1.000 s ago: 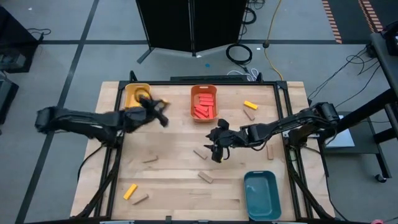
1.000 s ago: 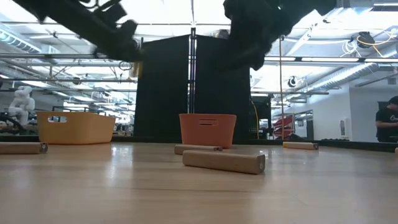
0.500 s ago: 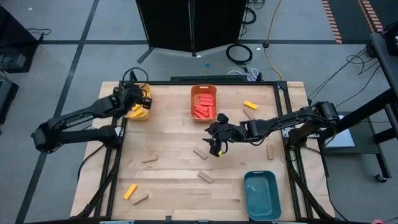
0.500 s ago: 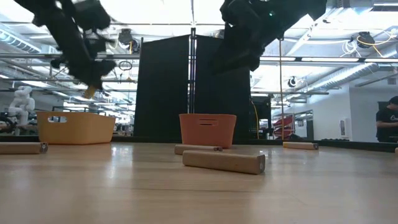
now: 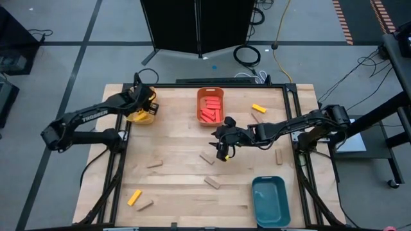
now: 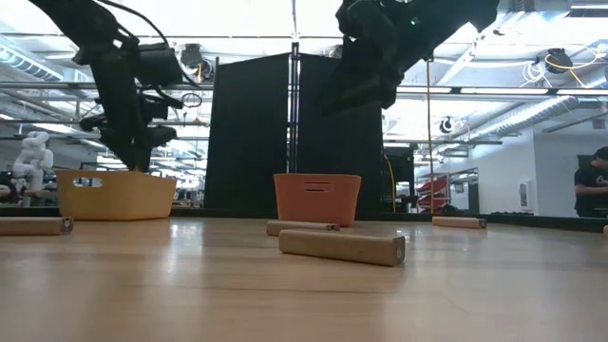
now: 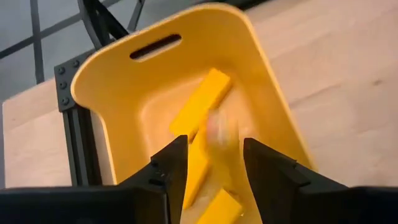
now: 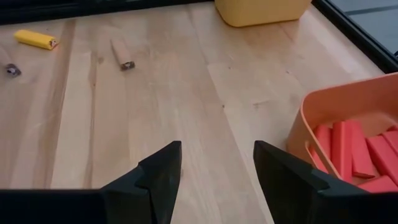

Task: Sort blocks
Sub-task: Put the yellow block into the yellow bin

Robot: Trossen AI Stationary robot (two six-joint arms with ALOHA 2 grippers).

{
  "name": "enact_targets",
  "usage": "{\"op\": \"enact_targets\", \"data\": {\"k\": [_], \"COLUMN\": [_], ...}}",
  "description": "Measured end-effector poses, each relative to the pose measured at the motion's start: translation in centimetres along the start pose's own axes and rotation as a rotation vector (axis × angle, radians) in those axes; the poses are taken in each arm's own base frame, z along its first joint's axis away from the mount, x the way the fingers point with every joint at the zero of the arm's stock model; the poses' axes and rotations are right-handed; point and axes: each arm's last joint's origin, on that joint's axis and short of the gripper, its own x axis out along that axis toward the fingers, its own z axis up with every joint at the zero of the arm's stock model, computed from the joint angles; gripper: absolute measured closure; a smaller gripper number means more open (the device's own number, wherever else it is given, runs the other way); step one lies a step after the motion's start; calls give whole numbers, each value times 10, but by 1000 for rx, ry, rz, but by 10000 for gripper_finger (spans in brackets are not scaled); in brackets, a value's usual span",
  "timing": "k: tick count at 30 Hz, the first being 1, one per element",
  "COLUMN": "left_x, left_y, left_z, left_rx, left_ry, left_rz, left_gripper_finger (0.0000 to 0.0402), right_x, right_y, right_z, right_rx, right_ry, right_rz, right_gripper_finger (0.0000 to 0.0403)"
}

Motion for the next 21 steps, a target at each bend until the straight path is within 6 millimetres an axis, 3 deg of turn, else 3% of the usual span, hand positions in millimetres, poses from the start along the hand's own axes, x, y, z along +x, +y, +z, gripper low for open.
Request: {"op": "enact_targets", "data": {"k": [7, 12, 16, 21], "left_x": [-1, -19, -44, -68], "left_y": [1, 3, 1, -12], "left_z": [-2, 11, 19, 7], "left_rx": [50, 77, 46, 76], "left_ry": [48, -4, -129, -303], "left_rz": [15, -22, -179, -509], "left_gripper_finger": [243, 243, 242, 242], "right_x": [0, 1, 1, 1], "right_y": [0, -2, -4, -4], "right_z": [0, -1, 0, -1], "right_rx": [-1, -1, 22, 33], "right_ry": [4, 11, 11, 12], "right_rz": [-1, -12, -17, -16], "right_gripper_finger": [211, 211, 211, 211]}}
